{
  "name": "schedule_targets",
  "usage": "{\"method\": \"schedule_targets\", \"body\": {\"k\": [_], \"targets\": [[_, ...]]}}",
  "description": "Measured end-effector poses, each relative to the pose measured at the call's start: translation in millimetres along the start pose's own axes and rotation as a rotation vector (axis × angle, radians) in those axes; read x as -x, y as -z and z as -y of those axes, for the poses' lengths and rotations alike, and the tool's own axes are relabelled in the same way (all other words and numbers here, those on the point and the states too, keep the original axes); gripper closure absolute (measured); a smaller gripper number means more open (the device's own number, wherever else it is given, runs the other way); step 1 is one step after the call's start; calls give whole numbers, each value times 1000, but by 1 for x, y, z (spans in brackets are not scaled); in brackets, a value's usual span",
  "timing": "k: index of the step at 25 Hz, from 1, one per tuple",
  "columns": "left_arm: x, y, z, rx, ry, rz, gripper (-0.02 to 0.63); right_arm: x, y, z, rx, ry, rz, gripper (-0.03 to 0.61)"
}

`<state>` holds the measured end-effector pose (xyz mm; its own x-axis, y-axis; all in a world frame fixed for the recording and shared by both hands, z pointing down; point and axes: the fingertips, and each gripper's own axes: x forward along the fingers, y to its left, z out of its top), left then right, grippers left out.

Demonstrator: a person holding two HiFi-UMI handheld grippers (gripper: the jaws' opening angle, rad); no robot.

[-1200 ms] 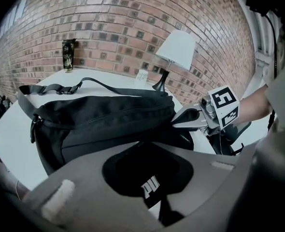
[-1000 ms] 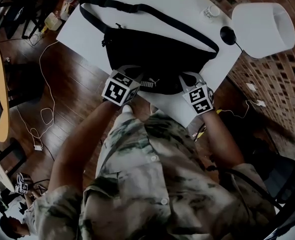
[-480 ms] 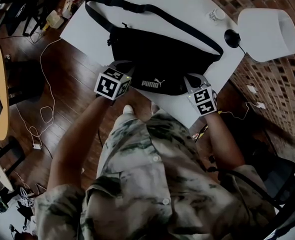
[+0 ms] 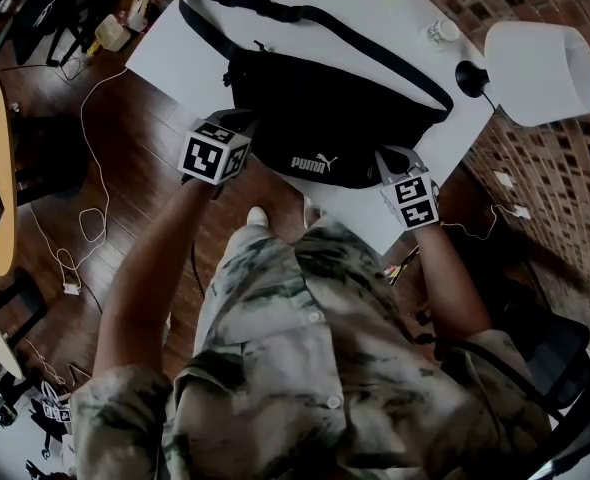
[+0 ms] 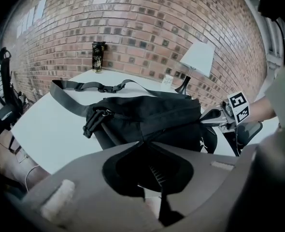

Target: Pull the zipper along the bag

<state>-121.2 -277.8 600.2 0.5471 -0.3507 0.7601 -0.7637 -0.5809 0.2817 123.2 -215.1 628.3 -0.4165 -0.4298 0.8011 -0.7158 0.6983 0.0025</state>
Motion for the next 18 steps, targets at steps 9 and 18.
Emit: {"method": "schedule_targets", "body": {"k": [9, 18], "targets": [[7, 3, -23, 15, -34, 4, 594, 0, 1, 2, -14, 32, 0, 572], [7, 4, -27, 49, -35, 31, 584, -3, 3, 7, -28, 76, -11, 572]]}}
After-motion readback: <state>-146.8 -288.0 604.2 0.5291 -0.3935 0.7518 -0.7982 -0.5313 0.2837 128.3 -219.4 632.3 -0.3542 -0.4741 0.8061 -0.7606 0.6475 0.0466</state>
